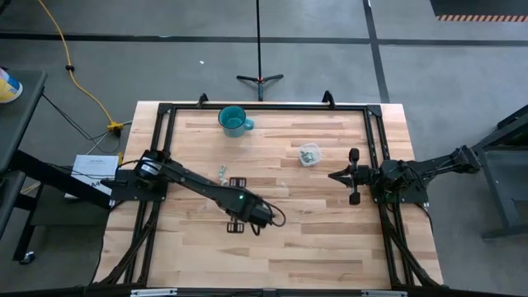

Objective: Pick and place items into bin
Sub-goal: Put the stevia packet into the left transparent bin

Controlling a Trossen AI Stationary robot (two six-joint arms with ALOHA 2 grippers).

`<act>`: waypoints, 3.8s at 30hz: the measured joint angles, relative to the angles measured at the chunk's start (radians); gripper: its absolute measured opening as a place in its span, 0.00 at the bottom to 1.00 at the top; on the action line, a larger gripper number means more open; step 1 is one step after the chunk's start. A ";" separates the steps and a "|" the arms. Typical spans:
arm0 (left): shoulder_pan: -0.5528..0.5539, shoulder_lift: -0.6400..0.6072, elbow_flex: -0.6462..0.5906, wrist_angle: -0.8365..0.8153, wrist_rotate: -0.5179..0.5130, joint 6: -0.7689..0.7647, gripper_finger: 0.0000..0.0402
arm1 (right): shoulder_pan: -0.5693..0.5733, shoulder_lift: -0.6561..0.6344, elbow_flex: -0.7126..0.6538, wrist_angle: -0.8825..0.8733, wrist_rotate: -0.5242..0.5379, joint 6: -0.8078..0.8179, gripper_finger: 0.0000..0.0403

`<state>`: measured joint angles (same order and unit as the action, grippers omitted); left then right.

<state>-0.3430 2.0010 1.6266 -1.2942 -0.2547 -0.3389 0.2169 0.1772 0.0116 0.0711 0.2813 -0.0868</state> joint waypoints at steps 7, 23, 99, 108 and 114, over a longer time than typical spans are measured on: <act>0.063 -0.001 -0.048 -0.059 0.031 -0.032 0.24 | 0.000 0.000 0.000 0.000 0.000 0.000 0.01; 0.356 -0.154 -0.049 -0.050 0.097 0.054 0.65 | 0.000 0.000 0.000 -0.003 0.000 0.000 0.01; 0.150 -0.231 -0.261 0.213 0.161 -0.060 0.32 | 0.000 0.000 -0.002 -0.005 0.000 0.000 0.01; 0.152 -0.231 -0.261 0.027 0.077 -0.144 0.73 | 0.000 0.000 -0.002 -0.004 0.000 0.000 0.01; 0.175 -0.279 -0.262 -0.059 0.036 -0.190 0.60 | 0.000 0.000 -0.002 -0.003 0.000 0.000 0.01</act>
<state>-0.1683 1.7215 1.3645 -1.3528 -0.2185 -0.5290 0.2169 0.1776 0.0101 0.0684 0.2817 -0.0868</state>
